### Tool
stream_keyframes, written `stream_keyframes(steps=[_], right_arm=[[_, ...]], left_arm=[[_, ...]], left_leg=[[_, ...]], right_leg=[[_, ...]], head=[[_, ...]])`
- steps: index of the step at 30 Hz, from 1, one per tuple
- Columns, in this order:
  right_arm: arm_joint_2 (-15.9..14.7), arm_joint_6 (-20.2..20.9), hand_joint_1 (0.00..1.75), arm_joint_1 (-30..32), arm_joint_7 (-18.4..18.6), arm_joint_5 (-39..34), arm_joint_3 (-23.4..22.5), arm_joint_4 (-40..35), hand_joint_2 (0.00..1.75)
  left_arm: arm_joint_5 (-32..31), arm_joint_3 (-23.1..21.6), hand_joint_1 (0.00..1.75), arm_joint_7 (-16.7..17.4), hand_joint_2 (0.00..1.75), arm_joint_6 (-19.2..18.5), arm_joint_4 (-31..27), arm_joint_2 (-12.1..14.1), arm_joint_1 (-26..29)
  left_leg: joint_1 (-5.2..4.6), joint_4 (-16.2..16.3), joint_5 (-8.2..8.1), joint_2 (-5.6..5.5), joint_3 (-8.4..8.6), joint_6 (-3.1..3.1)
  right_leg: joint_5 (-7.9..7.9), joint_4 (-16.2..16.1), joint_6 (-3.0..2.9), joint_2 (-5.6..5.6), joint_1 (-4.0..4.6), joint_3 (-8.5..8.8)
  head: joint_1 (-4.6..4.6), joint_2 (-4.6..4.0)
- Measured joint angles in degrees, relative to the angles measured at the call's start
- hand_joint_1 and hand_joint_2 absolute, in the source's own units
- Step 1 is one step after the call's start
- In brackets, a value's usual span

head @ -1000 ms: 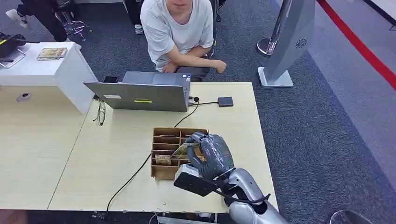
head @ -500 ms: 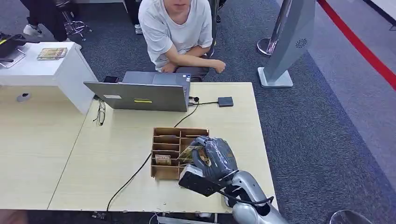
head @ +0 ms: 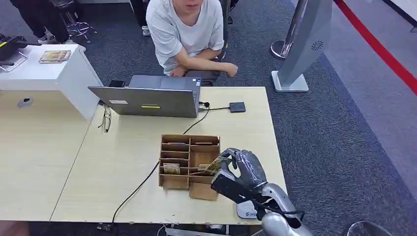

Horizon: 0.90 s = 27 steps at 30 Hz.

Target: Pass the card to the sensor for recognition and then transmit it.

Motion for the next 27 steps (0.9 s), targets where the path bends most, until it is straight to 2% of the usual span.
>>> stream_keyframes(steps=[11,19,27], right_arm=[[-1.3,1.2,1.75,1.4,-0.2,-1.2,-2.3,-0.3,1.75],[-2.6,5.5,1.75,2.6,-0.9,-7.7,-5.2,0.4,1.75],[-4.5,8.5,1.75,3.0,-0.5,-9.8,-6.3,1.8,1.75]], left_arm=[[-1.0,2.0,0.0,0.0,0.0,-0.6,-0.8,-0.5,0.2],[-3.2,4.5,0.0,-1.3,0.0,-1.3,-0.7,-1.0,-0.1],[-4.2,6.8,0.0,-2.6,0.0,-1.4,-0.2,-1.3,-1.0]], left_leg=[[0.0,0.0,0.0,0.01,0.01,0.0],[-0.01,0.0,0.0,0.0,0.0,0.0],[0.0,0.0,0.0,0.01,0.01,0.0]], right_leg=[[0.0,0.0,0.0,0.01,0.0,0.0],[0.0,0.0,0.0,0.0,-0.01,0.0],[0.0,0.0,0.0,0.01,0.0,0.01]], head=[[0.0,0.0],[0.0,0.0],[0.0,0.0]])
